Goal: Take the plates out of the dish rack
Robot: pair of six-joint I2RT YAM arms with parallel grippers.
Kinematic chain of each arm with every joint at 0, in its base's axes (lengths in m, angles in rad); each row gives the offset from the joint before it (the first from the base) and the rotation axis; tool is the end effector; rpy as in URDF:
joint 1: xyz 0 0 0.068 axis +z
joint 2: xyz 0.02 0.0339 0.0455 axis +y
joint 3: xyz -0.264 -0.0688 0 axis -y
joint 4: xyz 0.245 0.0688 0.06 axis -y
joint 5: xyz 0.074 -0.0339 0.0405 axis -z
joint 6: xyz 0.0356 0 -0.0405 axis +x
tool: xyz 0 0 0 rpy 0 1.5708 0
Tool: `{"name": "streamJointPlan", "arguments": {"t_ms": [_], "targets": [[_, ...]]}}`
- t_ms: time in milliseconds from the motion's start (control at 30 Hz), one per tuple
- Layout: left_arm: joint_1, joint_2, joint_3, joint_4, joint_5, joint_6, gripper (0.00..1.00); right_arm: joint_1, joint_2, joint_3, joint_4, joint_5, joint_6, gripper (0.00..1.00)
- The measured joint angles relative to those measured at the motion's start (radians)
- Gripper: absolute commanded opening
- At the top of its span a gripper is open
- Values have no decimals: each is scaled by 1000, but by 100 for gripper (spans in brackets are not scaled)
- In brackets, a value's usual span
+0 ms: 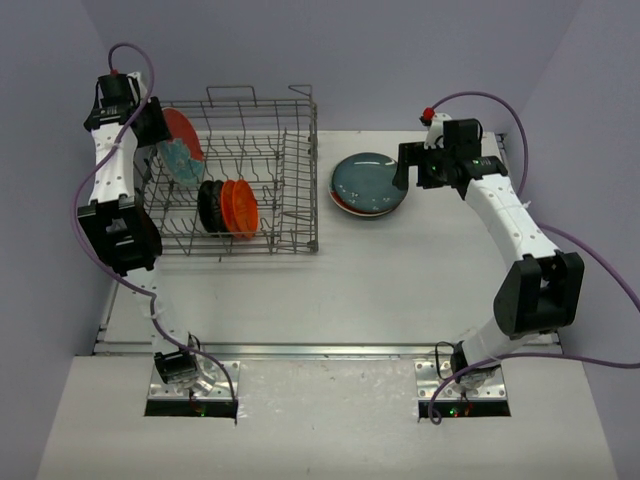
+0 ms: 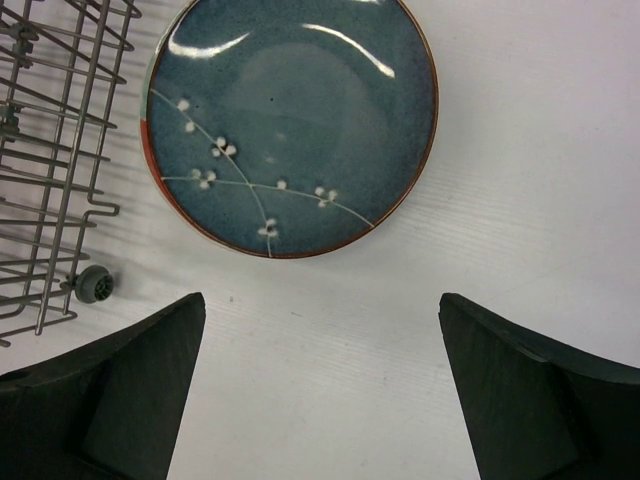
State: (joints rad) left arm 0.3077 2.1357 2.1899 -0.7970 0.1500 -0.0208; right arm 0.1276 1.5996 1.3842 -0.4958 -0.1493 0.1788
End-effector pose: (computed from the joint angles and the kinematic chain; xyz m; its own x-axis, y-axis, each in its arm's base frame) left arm 0.4621 0.1413 0.3358 -0.6404 -0.2251 -0.7343 -0.2079 0.9712 -0.1164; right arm 0.3589 0.0514 0.3124 -0.6794 0.0901 -0.7282 -0.1187 0.9659 0.2303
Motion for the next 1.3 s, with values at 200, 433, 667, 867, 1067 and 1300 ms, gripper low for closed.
{"name": "streamJointPlan", "arguments": {"t_ms": [200,433,667,867,1067,1300], "targets": [[3,10,-23,51,7,25,27,0,-6,0,2,0,-3,99],[-1,10,-50,94,-28,88,14,0,-6,0,13,0,-3,99],[-38,-8,-104,160,-141,166,0,2,-6,0,18,0,-2,99],[-68,-17,-112,170,-198,174,0,6,-6,0,18,0,-2,99],[-74,-39,-133,171,-210,174,0,7,-6,0,19,0,-2,99],[-94,-113,-150,151,-257,181,0,8,-15,0,24,-1,3,99]]}}
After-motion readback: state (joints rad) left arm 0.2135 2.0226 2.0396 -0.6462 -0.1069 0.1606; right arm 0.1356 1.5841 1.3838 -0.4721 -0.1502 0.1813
